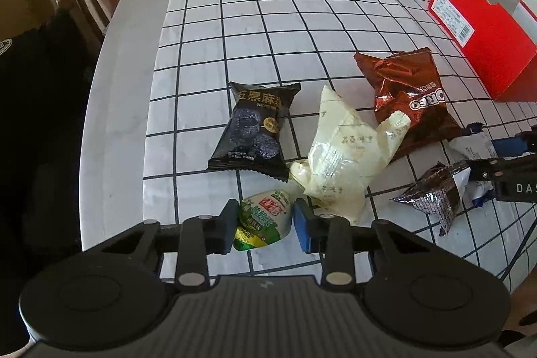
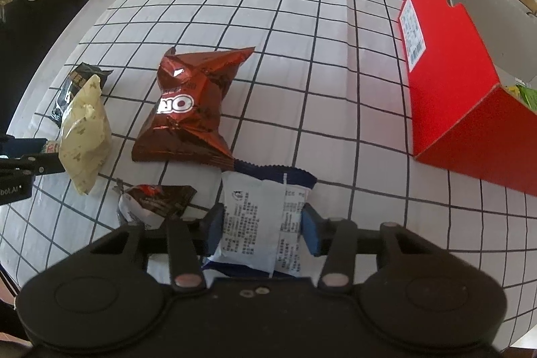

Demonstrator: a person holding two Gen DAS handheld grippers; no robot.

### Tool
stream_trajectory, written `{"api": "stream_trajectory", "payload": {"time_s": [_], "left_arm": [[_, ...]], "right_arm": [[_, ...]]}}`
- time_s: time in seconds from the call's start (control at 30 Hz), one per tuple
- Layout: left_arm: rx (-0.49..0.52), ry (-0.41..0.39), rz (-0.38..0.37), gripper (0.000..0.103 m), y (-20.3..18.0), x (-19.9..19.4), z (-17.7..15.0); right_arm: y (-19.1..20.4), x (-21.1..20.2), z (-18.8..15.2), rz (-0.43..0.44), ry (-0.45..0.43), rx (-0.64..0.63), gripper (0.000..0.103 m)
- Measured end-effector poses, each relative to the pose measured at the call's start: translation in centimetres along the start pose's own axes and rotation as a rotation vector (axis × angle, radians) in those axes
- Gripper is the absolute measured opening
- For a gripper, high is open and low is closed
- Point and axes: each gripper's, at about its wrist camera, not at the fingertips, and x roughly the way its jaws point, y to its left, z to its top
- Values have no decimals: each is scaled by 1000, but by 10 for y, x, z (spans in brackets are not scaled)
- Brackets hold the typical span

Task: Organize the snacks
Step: 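Grasp the green drink pouch with left tool while right tool grasps white packet, then carry drink pouch and white packet into the red box and release both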

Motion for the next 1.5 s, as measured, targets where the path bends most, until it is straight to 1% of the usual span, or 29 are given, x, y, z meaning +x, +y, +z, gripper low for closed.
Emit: {"api": "stream_trajectory", "payload": {"time_s": [0.27, 0.5, 0.77, 0.93, 1.13, 1.33, 1.5], "left_arm": [[-87, 7, -5, 33, 8, -9, 2], [-109, -3, 4, 33, 6, -26, 12], [-123, -37, -20, 33, -5, -51, 29], [-114, -62, -35, 33, -23, -64, 46], [-108, -112, -66, 33, -54, -79, 72], [-83, -167, -96, 33, -92, -91, 99], [-47, -193, -123, 33, -128, -95, 120]], "right_arm": [[-14, -14, -4, 4, -28, 49, 45], [-22, -40, -5, 18, -76, 56, 44], [-43, -72, 2, 38, -136, 71, 45], [-61, -91, 12, 50, -185, 78, 45], [-91, -112, 27, 45, -247, 92, 45], [-126, -130, 36, 37, -301, 108, 45], [-156, -137, 39, 29, -321, 121, 45]]}}
